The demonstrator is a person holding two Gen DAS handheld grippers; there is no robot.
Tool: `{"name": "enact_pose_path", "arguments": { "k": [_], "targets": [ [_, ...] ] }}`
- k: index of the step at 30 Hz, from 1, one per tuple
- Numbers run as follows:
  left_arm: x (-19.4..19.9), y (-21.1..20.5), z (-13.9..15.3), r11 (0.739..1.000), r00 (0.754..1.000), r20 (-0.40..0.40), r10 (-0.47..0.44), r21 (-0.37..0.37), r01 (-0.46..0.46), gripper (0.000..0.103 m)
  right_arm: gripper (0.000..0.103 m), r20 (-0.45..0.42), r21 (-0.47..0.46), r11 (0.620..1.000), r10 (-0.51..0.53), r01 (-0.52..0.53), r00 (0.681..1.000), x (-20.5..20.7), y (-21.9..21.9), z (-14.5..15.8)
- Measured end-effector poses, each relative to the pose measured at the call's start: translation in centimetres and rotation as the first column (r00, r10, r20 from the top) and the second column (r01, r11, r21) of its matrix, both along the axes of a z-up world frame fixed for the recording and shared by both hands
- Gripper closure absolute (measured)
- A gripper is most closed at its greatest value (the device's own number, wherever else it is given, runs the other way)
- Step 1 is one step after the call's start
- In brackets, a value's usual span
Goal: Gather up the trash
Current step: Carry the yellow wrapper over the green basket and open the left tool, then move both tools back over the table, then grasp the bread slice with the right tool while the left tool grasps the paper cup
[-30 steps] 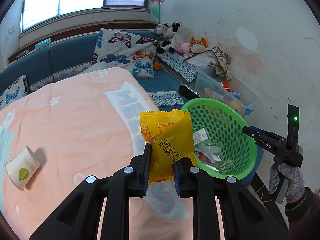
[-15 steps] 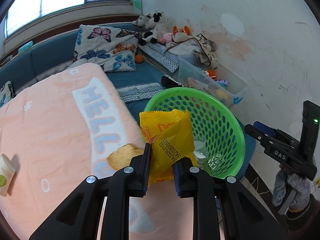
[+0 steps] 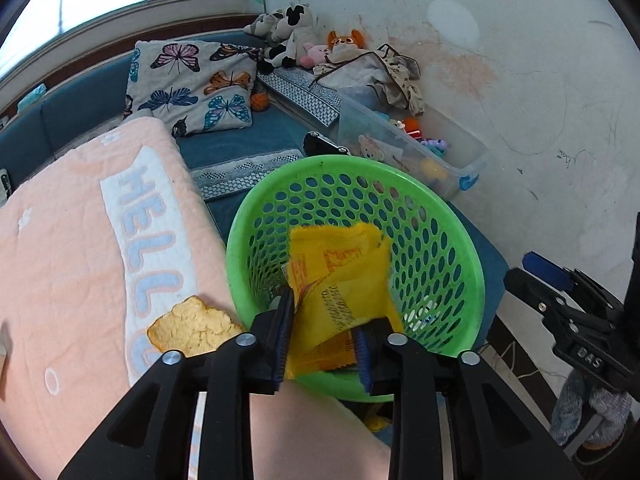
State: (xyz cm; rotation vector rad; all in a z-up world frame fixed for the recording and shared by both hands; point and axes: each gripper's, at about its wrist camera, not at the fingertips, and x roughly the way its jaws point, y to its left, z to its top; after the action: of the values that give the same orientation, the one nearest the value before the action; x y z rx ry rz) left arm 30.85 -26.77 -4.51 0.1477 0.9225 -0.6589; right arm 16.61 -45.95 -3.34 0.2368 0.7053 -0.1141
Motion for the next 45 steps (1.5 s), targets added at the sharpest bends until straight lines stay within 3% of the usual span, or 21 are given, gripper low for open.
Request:
{"name": "enact_pose_path", "arguments": {
  "k": [2,3,8,14,26,40,45],
  "targets": [
    [0.0,-0.2,-0.1,1.000,1.000,0.004,-0.002,0.003,0.002,0.063,0.043,-0.001,0.006,1.000,-0.002,0.002,1.000,-0.2,-0.2,-0.1],
    [0.0,-0.3,-0.2,1.000,1.000,0.004,0.003,0.006,-0.003,0.053,0.043,-0.003,0.004,1.000,-0.004,0.004,1.000,-0.3,-0.2,-0.2],
    [-0.3,0.3,0.0,1.000,1.000,0.008,0.007,-0.011,-0.007,0.047,0.042,-0.008,0.016,1.000,-0.005,0.005,1.000,-0.4,-0.3,-0.3],
    [-0.5,3.3,1.1,0.998,0.999,0.027,0.046,-0.033,-0.045,0.044,0.038,-0.011,0.011,0.999,0.035,-0.035,0.999,-0.3,1.1,-0.4],
    [-0.7,14.3,1.9,0.977,0.976,0.046,0.211,-0.055,-0.208,0.044,0.031,-0.011,-0.003,0.980,0.197,-0.197,0.980,1.6,8.3,-0.3],
    [-2.4,23.7,0.9,0.938,0.938,0.036,0.344,-0.049,-0.343,0.041,0.031,-0.061,-0.028,0.923,0.381,-0.383,0.923,5.3,17.1,-2.3],
    [-3.1,26.0,1.0,0.931,0.931,0.045,0.363,-0.051,-0.360,0.040,0.038,-0.107,-0.048,0.909,0.407,-0.414,0.907,7.0,19.0,-3.9]
  ]
}}
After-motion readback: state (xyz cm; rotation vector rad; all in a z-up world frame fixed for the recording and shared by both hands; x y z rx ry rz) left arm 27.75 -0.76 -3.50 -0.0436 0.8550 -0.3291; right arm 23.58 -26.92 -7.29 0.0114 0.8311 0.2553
